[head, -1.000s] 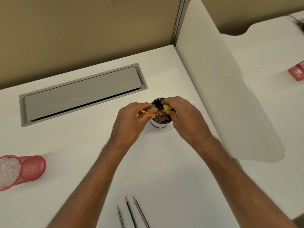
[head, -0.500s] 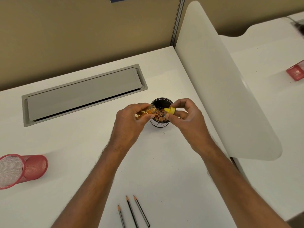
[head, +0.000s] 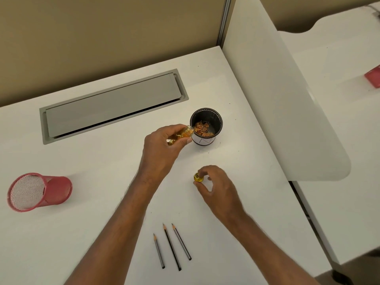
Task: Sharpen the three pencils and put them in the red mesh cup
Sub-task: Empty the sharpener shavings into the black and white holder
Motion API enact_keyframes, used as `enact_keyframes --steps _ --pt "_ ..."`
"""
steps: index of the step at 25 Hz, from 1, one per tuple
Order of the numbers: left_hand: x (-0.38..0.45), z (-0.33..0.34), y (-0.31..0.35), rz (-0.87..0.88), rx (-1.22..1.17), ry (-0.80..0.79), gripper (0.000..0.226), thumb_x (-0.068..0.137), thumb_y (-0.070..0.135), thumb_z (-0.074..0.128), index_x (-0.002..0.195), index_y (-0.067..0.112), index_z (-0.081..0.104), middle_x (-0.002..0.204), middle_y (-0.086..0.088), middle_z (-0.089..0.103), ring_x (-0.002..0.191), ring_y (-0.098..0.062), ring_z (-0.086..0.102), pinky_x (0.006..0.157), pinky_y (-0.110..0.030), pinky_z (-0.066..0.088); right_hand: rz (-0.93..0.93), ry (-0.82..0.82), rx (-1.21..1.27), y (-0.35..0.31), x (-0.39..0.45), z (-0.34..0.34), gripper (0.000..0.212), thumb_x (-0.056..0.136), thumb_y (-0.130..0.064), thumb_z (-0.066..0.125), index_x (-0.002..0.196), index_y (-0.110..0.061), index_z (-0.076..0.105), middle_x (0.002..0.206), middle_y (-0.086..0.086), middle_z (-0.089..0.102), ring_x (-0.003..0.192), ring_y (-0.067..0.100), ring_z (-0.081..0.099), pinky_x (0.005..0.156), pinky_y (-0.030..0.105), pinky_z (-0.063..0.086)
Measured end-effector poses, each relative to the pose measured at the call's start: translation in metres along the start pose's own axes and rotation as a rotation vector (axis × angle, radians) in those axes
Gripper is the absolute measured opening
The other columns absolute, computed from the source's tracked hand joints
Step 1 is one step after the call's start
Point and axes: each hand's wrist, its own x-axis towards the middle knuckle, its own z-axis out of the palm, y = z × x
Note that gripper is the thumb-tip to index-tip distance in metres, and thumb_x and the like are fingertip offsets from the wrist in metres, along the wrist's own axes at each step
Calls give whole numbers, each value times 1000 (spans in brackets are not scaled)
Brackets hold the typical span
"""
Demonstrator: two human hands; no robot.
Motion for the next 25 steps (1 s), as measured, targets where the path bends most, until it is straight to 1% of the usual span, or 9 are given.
enact_keyframes --steps 3,9,11,13,16,18,21,23,25 --pt "-4 -2 -1 -4 -15 -6 37 83 35 80 119 31 74 100 27 65 102 1 65 83 -13 50 4 -4 -77 13 -9 14 21 90 -24 79 107 -16 69 109 -1 70 105 17 59 93 32 54" --pt "-9 1 -3 -8 -8 -2 38 83 35 80 120 29 73 105 21 66 98 0 64 81 -10 49 -1 -16 -88 23 -11 20 25 88 -26 81 108 -17 69 109 -2 70 105 15 57 90 31 55" --pt "-10 3 -3 -13 -12 -6 39 84 34 79 121 27 73 107 19 66 99 -2 64 82 -11 49 16 -53 -84 23 -10 18 30 87 -31 82 111 -19 66 110 -4 67 104 14 56 89 28 54" --pt "-11 3 -2 -30 -27 -5 38 84 33 80 121 27 73 107 18 67 98 -2 65 81 -10 49 79 -90 -32 19 -9 11 36 86 -36 82 114 -24 62 112 -10 63 101 8 55 85 20 51" --pt "-14 1 0 -22 -78 10 32 84 32 81 115 31 74 106 17 70 95 3 65 74 -5 50 187 4 176 3 -4 -8 26 91 -34 77 111 -31 60 111 -14 64 98 5 61 76 17 51" --pt "-17 2 3 3 -132 8 28 84 29 82 110 31 73 104 13 69 95 0 65 80 -13 55 182 115 318 -13 4 -23 20 95 -26 73 109 -32 61 109 -15 67 98 6 65 73 14 51" --pt "-23 8 13 -99 -380 -95 26 82 27 83 106 32 75 100 -1 71 97 -16 70 82 -44 63 71 177 423 -40 16 -43 25 95 -25 71 117 -28 60 115 -16 69 106 5 68 78 10 53" --pt "-25 12 17 -127 -451 -159 26 82 28 83 107 31 75 102 -1 74 101 -23 71 87 -51 61 34 166 435 -52 22 -49 31 97 -31 72 124 -24 59 120 -16 68 113 5 67 83 11 55" --pt "-26 14 19 -118 -445 -177 25 84 28 82 107 31 75 103 4 75 102 -20 72 92 -50 60 32 163 429 -55 24 -50 32 97 -32 71 125 -21 60 121 -15 68 115 2 65 87 11 55"
